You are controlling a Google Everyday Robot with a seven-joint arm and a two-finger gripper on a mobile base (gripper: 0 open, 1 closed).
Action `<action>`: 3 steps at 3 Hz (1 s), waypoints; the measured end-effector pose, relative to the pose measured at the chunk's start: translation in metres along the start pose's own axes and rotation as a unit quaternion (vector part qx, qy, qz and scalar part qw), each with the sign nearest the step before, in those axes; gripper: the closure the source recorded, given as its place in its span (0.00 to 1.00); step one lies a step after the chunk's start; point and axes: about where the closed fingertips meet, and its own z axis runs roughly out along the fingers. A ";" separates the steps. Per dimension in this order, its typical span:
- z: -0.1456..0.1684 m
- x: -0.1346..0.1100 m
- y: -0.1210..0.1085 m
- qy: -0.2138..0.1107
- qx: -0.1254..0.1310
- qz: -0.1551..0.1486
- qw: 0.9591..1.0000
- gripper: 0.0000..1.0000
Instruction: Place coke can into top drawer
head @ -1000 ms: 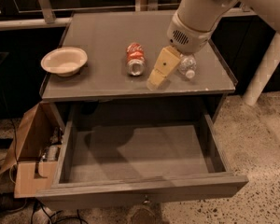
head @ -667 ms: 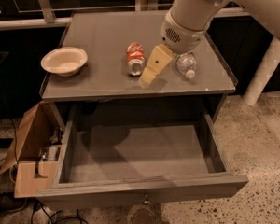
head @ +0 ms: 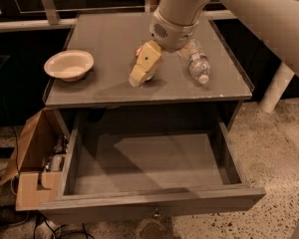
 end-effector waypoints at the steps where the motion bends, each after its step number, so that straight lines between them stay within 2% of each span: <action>1: 0.000 -0.002 0.001 0.000 -0.001 0.000 1.000 0.00; 2: 0.001 -0.016 0.004 -0.017 -0.016 0.013 1.000 0.00; 3: 0.007 -0.045 0.001 -0.022 -0.028 0.039 0.999 0.00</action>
Offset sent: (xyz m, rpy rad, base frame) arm 0.0173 0.0255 0.0084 0.1089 0.0131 -0.0449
